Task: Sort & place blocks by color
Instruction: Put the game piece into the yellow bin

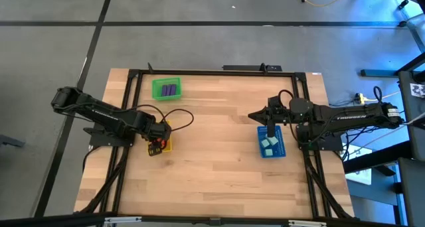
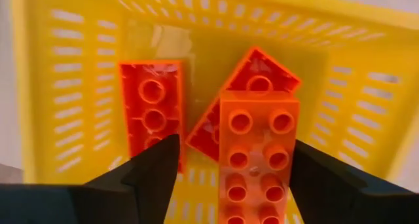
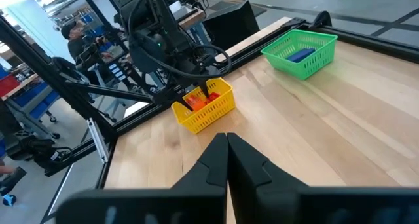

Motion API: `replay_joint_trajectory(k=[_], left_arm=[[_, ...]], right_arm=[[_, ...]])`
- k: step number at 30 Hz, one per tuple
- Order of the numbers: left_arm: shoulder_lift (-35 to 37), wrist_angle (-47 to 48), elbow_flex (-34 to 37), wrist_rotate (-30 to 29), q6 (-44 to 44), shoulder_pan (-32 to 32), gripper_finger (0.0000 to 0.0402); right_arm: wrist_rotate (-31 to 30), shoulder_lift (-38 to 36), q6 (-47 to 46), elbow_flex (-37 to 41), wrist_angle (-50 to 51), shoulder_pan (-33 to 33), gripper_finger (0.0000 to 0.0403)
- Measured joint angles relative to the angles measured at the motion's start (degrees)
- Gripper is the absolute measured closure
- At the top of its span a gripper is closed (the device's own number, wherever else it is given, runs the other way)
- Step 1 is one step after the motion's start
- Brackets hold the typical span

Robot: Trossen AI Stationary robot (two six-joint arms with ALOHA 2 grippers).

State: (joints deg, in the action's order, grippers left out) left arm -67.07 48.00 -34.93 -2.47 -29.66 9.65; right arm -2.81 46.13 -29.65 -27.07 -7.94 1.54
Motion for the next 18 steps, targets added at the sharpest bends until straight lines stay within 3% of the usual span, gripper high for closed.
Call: replay_joint_trajectory(k=[8, 12, 18], left_arm=[[0.57, 0.52, -2.45, 0.62, 2.81, -0.88, 0.0126], [0.52, 0.58, -2.45, 5.2, 3.79, -2.14, 0.0124], [2.58, -1.75, -2.46, 3.04, 4.57, -3.48, 0.0124]], right_arm=[[0.0, 0.0, 0.19, 0.0, 0.02, 0.0, 0.0403], [0.54, 0.0, 0.15, 0.0, 0.01, 0.0, 0.0403], [2.93, 0.0, -0.07, -0.07, -2.24, 0.0, 0.0403]])
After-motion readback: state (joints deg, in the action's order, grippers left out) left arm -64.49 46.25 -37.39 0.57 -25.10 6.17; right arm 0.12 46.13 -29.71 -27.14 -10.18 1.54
